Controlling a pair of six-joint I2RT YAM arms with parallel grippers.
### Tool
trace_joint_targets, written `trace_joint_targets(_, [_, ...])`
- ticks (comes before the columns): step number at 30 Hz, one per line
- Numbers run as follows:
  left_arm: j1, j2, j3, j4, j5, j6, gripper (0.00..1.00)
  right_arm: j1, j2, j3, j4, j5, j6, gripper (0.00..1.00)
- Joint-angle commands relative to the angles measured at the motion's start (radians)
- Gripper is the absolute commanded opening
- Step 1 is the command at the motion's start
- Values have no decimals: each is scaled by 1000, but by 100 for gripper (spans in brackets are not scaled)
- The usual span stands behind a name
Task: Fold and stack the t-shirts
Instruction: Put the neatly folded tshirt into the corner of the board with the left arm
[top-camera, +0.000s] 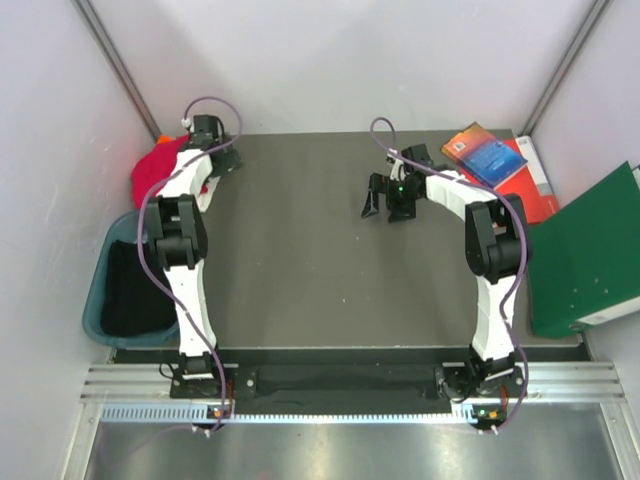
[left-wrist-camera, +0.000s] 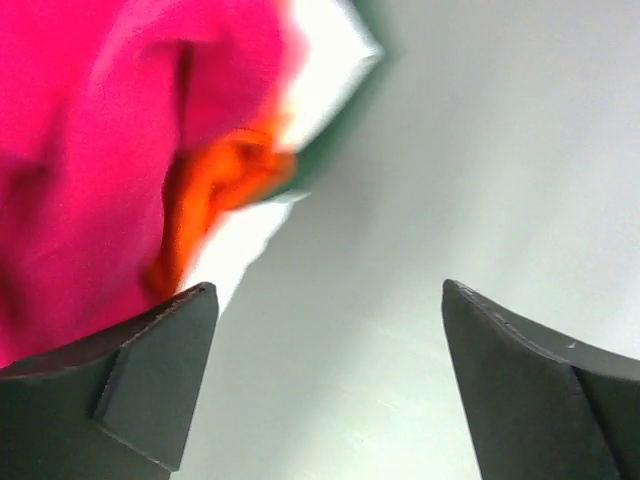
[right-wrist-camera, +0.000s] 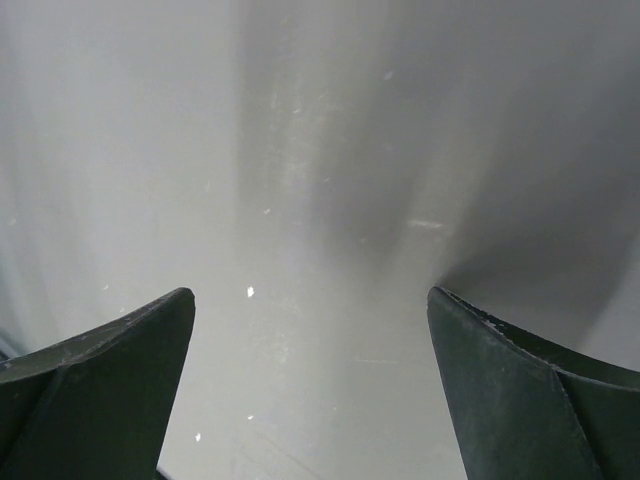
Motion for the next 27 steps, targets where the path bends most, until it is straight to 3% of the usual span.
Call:
trace_joint_targets(1, [-100, -183, -3, 85, 58, 95, 99, 9, -111, 4, 57, 98, -22, 100])
trace_joint_targets(8, [-256, -181, -18, -18, 174, 186, 99, -1, -137, 28, 57, 157, -50, 100])
trace_joint_targets(13, [-385, -85, 14, -220, 187, 273, 99, -8, -134, 21, 53, 158, -50, 100])
trace_joint_targets(18, [-421, -80, -22, -357, 282, 298, 99, -13, -149, -11, 54, 164, -59, 100])
trace_joint_targets(27, [-421, -219, -214, -246, 431, 377, 99, -28, -152, -34, 59, 147, -66, 100])
